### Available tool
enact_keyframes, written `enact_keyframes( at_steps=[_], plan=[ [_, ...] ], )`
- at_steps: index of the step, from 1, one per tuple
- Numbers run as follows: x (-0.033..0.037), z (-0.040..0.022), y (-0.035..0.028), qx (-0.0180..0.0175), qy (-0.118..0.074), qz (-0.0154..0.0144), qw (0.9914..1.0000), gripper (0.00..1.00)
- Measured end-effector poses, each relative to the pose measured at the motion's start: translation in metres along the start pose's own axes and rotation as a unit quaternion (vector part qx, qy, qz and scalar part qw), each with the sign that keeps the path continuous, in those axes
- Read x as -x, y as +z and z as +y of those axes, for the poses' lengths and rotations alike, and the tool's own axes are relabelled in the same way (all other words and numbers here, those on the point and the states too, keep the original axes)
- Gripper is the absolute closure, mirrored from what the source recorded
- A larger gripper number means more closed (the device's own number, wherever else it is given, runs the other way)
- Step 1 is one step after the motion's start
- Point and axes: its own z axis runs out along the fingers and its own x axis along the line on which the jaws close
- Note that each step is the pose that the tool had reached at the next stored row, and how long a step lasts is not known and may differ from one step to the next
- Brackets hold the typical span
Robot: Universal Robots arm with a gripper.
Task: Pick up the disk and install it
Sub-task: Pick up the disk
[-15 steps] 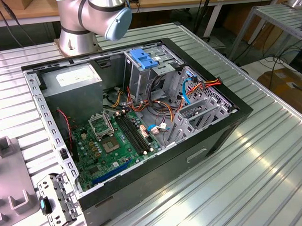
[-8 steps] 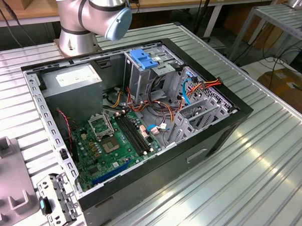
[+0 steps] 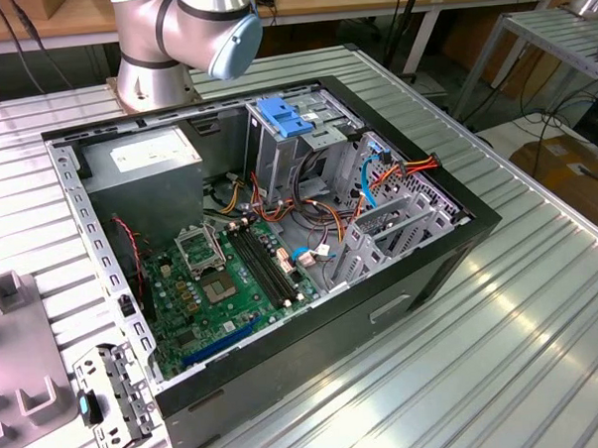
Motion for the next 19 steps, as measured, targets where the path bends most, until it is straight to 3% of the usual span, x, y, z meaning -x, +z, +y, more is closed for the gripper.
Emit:
enact_keyframes(
  at_steps=[3,9,12,15,19],
  plan=[
    [-0.0003,-0.0048,0.0008,-0.0002,0.0,0.0,1.0,0.63],
    [-0.0023,-0.0078,0.0045,-0.0076,0.0,0.0015,0.99997,0.63],
    [-0.0141,-0.0089,0.0066,-0.0076,0.0,0.0015,0.99997,0.63],
    [-0.0217,-0.0107,0.0077,-0.0076,0.0,0.0016,0.99997,0.63],
    [-0.0235,-0.0209,0.0084,-0.0076,0.0,0.0019,0.99997,0.63]
  ],
)
